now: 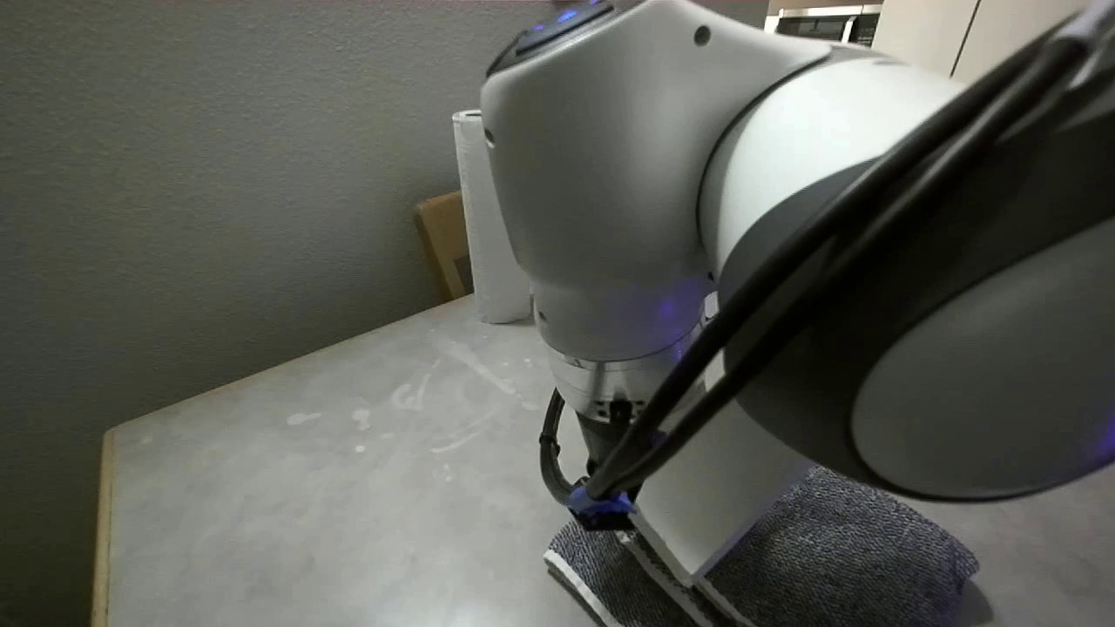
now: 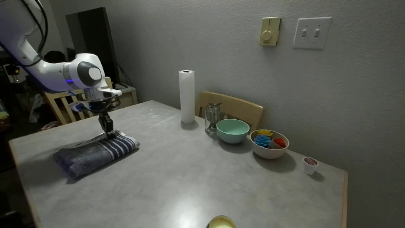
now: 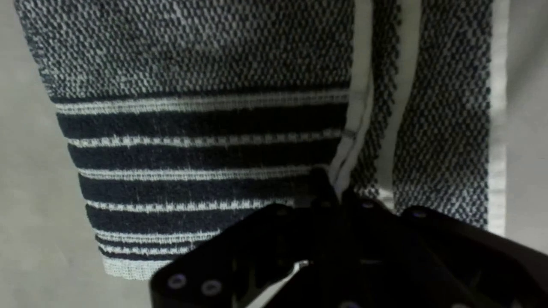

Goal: Unfold the towel

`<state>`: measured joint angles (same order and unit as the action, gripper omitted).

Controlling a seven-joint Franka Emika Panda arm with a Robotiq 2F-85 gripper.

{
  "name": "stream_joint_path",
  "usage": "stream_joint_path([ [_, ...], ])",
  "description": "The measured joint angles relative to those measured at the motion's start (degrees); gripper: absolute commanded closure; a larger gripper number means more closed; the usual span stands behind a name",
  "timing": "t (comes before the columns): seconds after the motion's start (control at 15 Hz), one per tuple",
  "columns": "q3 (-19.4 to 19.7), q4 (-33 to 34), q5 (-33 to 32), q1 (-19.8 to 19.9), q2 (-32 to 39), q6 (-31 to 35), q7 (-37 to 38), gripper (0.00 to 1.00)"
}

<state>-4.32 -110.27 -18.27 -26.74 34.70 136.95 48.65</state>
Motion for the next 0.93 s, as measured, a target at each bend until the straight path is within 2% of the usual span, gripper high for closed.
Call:
stream_joint_path([
  [0.2,-1.25,-0.96,0.45,1.75,-0.06,3.96,-9.65,0.99],
  [0.53,-3.10,-2.66,3.39,4.51,-1.70,6.47,-28.56,0.99],
  [0.93,-9.12,-5.68,9.97,10.51,-6.69,5.78,-53.07,0.99],
])
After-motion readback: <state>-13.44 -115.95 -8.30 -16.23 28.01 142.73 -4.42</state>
